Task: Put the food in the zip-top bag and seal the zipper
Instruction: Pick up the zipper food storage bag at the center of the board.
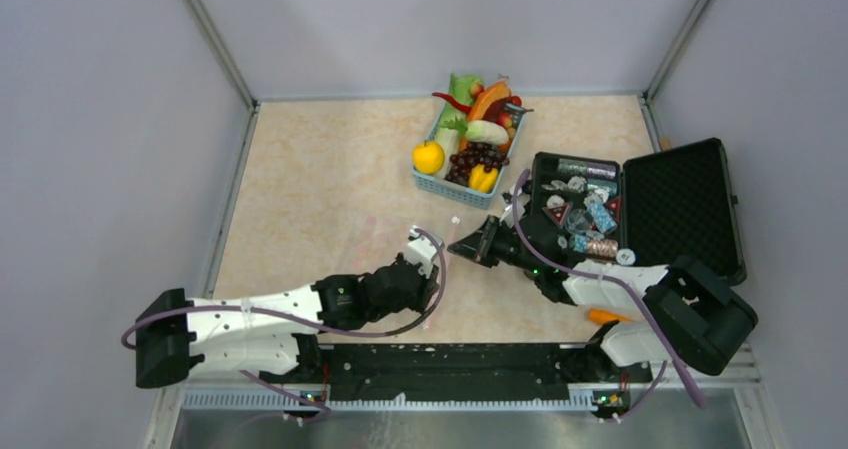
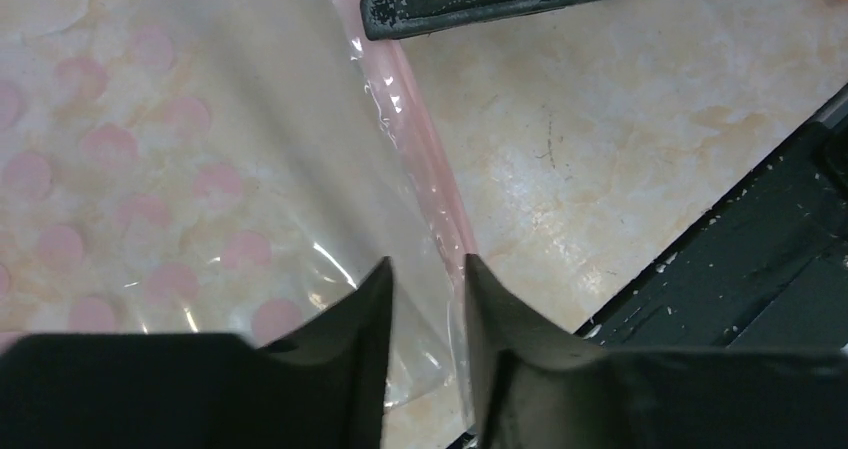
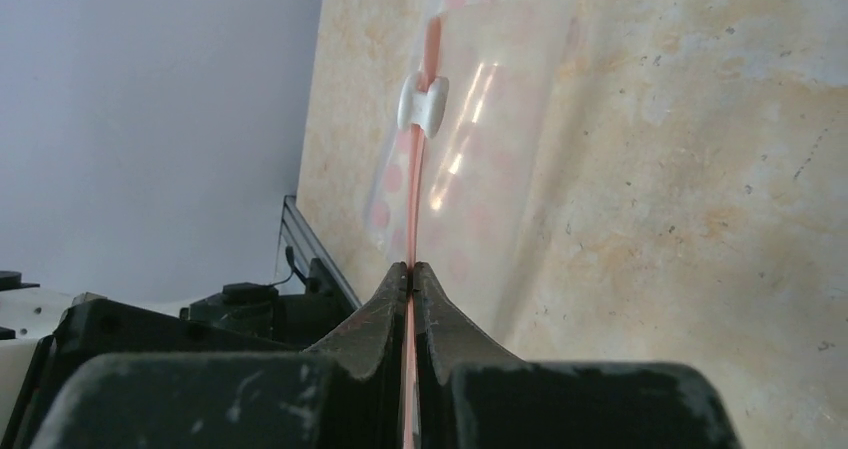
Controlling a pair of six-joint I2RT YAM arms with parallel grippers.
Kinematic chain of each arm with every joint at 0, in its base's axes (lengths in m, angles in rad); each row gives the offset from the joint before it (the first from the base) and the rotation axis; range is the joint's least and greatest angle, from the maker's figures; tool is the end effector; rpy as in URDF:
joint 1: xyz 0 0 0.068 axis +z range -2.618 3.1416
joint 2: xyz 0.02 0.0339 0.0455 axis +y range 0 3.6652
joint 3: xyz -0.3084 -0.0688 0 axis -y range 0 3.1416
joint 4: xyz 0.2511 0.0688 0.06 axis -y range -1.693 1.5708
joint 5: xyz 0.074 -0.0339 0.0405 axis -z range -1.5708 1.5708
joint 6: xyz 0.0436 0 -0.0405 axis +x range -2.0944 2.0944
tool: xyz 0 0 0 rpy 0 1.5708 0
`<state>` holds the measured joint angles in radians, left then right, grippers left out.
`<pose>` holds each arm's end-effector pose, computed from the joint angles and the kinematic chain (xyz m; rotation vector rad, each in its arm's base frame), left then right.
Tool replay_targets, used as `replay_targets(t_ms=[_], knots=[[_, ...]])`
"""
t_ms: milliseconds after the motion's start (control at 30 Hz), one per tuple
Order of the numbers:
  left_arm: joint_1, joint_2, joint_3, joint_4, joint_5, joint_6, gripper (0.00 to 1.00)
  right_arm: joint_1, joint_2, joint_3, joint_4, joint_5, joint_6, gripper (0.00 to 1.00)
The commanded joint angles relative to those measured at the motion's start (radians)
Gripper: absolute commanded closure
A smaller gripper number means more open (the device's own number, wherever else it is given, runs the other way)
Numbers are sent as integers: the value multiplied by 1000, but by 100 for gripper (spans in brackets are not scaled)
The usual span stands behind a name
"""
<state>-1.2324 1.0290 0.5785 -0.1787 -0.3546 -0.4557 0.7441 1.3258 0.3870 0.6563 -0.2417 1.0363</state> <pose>0.0827 -0.1893 0.2548 0.6488 2.1167 -0.5761 0.1796 0.1795 0.2131 0.1166 2.1124 1.3907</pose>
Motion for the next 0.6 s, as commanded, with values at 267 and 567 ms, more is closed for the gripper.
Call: replay_targets(t_ms=[267,567], knots=[[-2,89,104,6,49,70,39,68,-93,108,-227,173,-59,100],[-3,167,148,-10,-4,108,57,137,-135,211,-486,371,-95,100]])
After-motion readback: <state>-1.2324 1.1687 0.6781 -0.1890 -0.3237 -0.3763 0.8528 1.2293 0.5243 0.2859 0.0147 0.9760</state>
